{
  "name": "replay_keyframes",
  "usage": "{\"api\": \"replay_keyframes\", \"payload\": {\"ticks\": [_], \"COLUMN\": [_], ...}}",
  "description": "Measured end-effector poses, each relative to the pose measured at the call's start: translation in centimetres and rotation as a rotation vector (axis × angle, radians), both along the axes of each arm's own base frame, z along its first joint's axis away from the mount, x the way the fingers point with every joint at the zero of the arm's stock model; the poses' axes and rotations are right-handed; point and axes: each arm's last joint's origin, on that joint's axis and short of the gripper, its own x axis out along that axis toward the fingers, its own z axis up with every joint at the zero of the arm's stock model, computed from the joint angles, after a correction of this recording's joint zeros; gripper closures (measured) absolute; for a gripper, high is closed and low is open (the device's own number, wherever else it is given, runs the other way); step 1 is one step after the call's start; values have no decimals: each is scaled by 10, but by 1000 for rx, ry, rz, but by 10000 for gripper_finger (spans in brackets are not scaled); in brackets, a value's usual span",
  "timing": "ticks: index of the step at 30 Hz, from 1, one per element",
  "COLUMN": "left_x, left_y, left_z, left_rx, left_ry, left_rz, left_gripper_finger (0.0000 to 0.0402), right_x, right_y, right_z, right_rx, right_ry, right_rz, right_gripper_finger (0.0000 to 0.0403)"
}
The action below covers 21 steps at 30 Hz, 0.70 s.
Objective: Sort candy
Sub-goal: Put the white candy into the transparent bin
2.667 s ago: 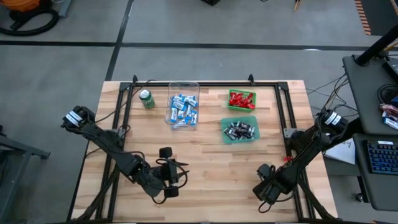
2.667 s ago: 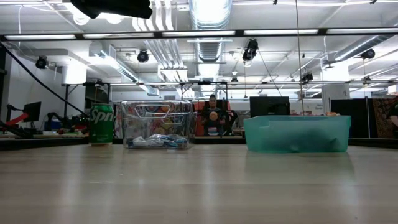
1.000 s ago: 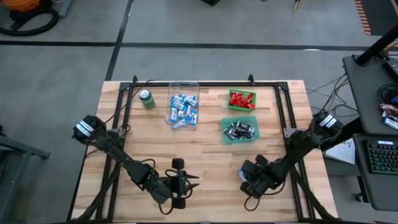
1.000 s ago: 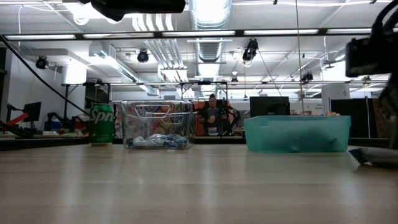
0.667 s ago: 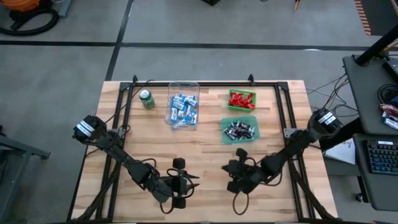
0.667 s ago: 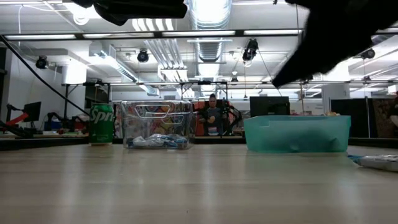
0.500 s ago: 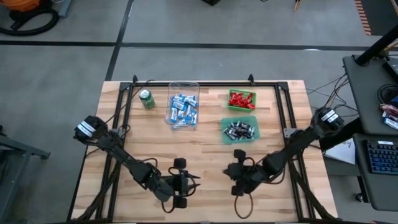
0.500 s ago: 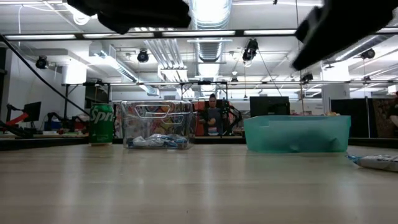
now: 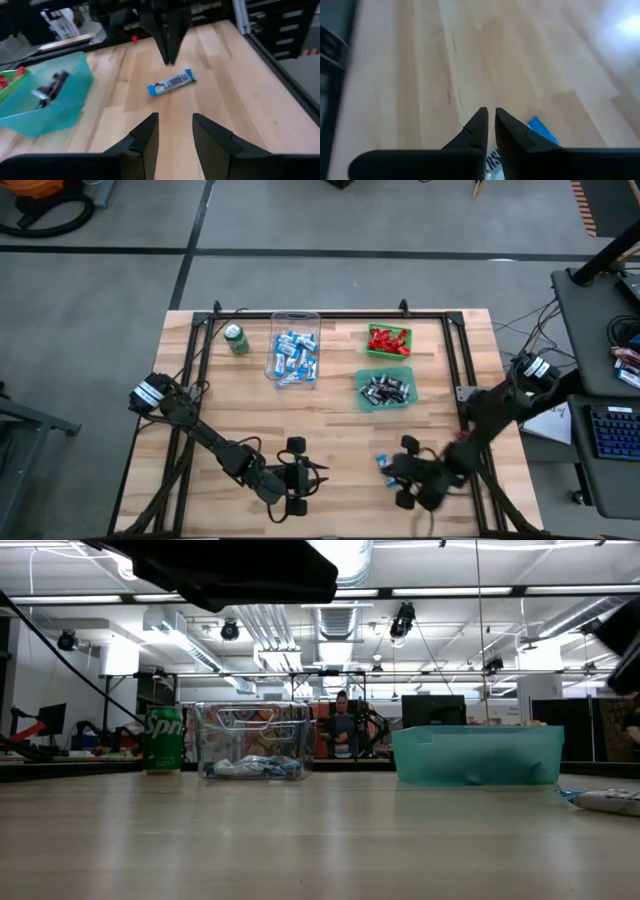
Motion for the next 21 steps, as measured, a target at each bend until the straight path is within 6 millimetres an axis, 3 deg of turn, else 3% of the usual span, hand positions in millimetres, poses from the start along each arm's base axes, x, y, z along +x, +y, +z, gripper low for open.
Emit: {"api": "replay_keyframes", "payload": {"ticks": [6,16,21], "left_x": [2,6,8], "left_y": [1,7,9], "left_z": [0,1,1], "left_rx": [8,8,8], "left_ry": [-1,-13,-13], "left_rz": [-13,3,9], "left_gripper_finger": [299,313,325], "right_x": [-36,-37,-36], "right_y": [21,26,26], "right_z": [-19,-55,-70], "right_rx": [-68,-25,-23], "right_ry": [-222,-184,-162], "right_rz": [-92,-208,-255], "right_gripper_finger": [349,270,258]}}
